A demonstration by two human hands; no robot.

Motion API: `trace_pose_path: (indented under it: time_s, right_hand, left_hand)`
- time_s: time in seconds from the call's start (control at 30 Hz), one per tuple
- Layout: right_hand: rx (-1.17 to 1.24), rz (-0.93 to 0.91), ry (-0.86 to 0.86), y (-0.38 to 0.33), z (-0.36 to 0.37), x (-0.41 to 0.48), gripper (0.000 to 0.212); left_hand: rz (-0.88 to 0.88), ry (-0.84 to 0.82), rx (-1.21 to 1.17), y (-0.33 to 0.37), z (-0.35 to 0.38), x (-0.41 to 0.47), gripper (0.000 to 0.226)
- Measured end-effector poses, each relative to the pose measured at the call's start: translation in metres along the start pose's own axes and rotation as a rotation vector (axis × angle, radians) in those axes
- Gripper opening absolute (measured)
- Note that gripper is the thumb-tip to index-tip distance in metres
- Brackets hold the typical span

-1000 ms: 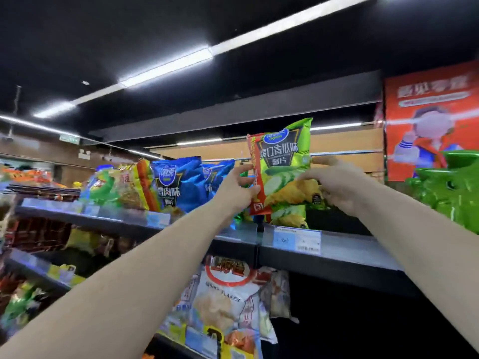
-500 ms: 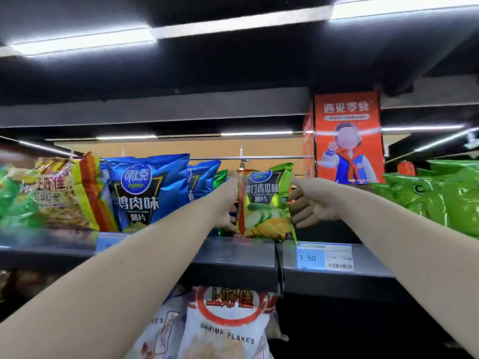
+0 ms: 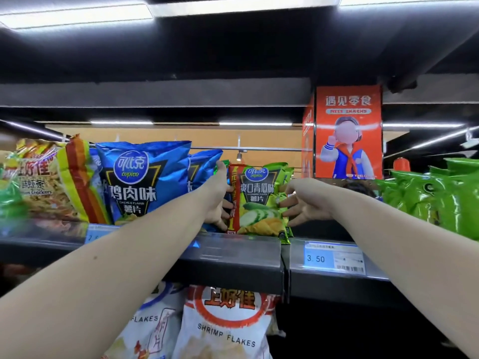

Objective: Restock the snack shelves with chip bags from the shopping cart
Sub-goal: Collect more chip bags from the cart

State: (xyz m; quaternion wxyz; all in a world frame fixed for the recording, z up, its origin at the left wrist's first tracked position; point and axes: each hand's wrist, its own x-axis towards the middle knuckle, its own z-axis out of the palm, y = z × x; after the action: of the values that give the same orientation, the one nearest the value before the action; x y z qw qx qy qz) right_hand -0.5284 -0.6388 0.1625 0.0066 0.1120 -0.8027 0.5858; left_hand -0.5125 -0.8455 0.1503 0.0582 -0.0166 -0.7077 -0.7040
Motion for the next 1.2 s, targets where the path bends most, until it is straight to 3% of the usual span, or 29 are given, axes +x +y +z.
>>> trace_pose_path:
  time_s: [0.13,0.2,0.27,0.4,0.53,0.73,0.9,1.2]
  right_hand:
    - [-0.073,-0.017,0.005,0.001,-0.001,-0.005,0.05]
    - [-0.169,-0.05,0.046,-0.002,-0.002,-0.011,0.038]
    - [-0.312,-0.116,0.098,-0.005,-0.003,-0.017,0.031]
    - [-0.65,-0.349,0.206,-0.009,0.002,-0.033,0.048]
    - [-0.788,-0.652,0.259,-0.011,0.004,-0.057,0.038]
    - [-1.05,-0.746,0.447,0.003,-0.005,-0.106,0.03]
    - [-1.249,-0.732,0.618,0.025,-0.023,-0.157,0.037]
    - [-1.382,-0.503,0.864,0.086,-0.061,-0.263,0.019]
  left_hand:
    - [0.023,-0.026,0.079,-0.002,0.004,-0.01,0.086]
    - [0.107,0.03,0.304,-0.003,0.011,-0.02,0.073]
    - [0.3,0.121,0.62,-0.007,0.019,-0.028,0.063]
    - [0.729,0.255,1.026,-0.005,0.032,-0.047,0.051]
    - [0.777,0.449,1.408,0.002,0.046,-0.064,0.039]
    - [0.73,0.527,1.386,-0.008,0.068,-0.089,0.033]
    - [0.873,0.555,1.359,-0.022,0.098,-0.119,0.036]
    - [1.124,0.289,1.226,-0.075,0.187,-0.18,0.035]
